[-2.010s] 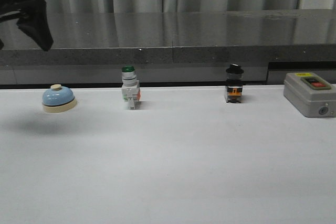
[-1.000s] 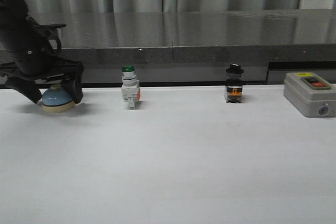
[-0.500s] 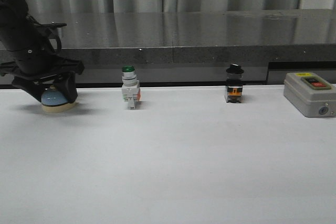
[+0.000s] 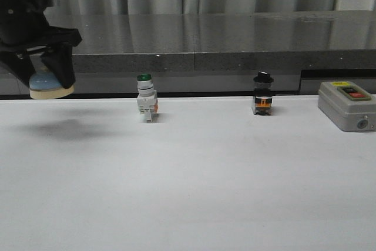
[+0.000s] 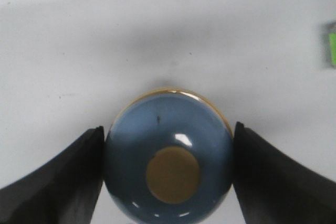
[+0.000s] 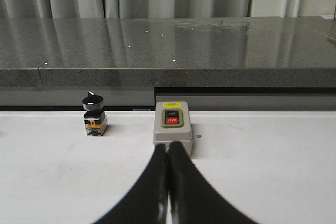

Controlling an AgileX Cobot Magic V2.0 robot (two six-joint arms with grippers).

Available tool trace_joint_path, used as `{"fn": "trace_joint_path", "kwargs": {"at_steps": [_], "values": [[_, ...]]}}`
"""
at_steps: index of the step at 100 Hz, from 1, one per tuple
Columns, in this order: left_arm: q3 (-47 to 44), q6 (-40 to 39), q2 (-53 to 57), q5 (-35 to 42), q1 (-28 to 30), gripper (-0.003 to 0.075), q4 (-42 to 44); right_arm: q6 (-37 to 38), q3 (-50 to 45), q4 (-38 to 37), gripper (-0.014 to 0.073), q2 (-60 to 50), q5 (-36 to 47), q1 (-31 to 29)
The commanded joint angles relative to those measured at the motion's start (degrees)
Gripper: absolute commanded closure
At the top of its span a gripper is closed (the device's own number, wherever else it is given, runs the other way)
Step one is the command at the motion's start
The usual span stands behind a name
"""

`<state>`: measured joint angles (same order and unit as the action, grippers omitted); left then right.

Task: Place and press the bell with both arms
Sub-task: 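Lift the bell with the left gripper and carry it toward table center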

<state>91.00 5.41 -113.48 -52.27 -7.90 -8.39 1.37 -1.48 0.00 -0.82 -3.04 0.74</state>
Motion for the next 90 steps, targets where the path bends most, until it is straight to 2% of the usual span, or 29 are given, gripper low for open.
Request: {"fn": "trace_joint_path", "kwargs": {"at_steps": [1,37,50,90], "values": [[1.56,-0.04,5.58,-1.64,-2.41,0.0398,-1.33,-0.15,0.85,-0.63,0.0654,-0.89,4.55,-0.29],[1.56,-0.04,8.29,-3.0,-16.22,0.0398,-0.7,-0.15,0.85,-0.63,0.0654,-0.89,4.55,-0.29],[1.56,-0.04,8.18,-0.56,-21.15,0.0398,0.91,-0.15,0.85,-0.63,0.0654,-0.89,4.55,-0.29],[1.56,-0.04,2.75,3.72,-28.71,0.0398,1.16,-0.15,0.85,-0.63,0.0654,-0.89,4.55,-0.29]]}}
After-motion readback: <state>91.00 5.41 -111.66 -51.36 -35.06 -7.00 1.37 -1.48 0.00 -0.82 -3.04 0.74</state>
